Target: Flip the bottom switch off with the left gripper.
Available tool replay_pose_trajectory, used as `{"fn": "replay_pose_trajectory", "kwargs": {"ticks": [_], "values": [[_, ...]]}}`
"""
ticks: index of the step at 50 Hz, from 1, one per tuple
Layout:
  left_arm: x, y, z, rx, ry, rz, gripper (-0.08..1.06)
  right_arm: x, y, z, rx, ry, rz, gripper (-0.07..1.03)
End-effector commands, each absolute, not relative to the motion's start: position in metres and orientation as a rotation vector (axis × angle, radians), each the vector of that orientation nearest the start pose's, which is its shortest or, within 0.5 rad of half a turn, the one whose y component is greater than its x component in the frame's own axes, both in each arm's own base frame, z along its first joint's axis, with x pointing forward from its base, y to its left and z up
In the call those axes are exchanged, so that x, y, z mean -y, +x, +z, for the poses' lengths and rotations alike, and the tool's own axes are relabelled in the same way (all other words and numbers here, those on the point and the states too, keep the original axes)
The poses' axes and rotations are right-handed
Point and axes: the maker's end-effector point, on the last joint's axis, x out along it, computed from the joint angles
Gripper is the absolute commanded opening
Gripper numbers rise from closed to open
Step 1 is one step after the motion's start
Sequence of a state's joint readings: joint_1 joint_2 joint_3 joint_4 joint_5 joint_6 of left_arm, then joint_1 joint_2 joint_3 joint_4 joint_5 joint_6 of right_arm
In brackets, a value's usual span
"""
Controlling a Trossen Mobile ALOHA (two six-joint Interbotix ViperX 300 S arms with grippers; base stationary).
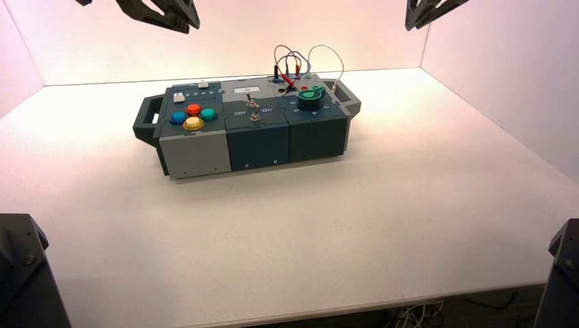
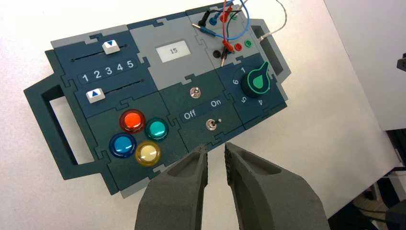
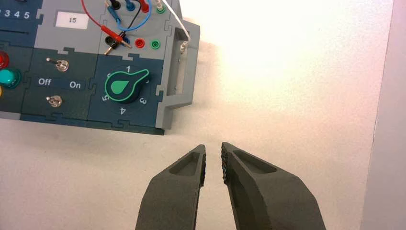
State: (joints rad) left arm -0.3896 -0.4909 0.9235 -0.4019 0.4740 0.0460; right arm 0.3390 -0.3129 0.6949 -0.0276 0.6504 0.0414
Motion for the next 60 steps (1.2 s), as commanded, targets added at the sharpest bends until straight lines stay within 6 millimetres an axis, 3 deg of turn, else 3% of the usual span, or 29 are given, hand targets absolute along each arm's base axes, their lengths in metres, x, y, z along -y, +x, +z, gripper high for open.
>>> {"fn": "replay_pose_trajectory", "kwargs": {"ticks": [1, 26, 40, 60], "values": [[0.143, 0.263, 0.168, -0.928, -0.197, -0.395, 0.23, -0.109, 0.320, 0.178, -0.988, -0.158, 0.284, 0.20], [0.143, 0.262, 0.165, -0.934, -0.196, -0.393, 0.23, -0.110, 0.319, 0.175, -0.999, -0.157, 0.285, 0.20], [0.143, 0.264, 0.163, -0.944, -0.194, -0.391, 0.23, -0.112, 0.321, 0.164, -1.044, -0.160, 0.286, 0.28], [0.146, 0.263, 0.166, -0.961, -0.193, -0.401, 0.23, -0.127, 0.350, 0.136, -1.126, -0.195, 0.298, 0.30]]}}
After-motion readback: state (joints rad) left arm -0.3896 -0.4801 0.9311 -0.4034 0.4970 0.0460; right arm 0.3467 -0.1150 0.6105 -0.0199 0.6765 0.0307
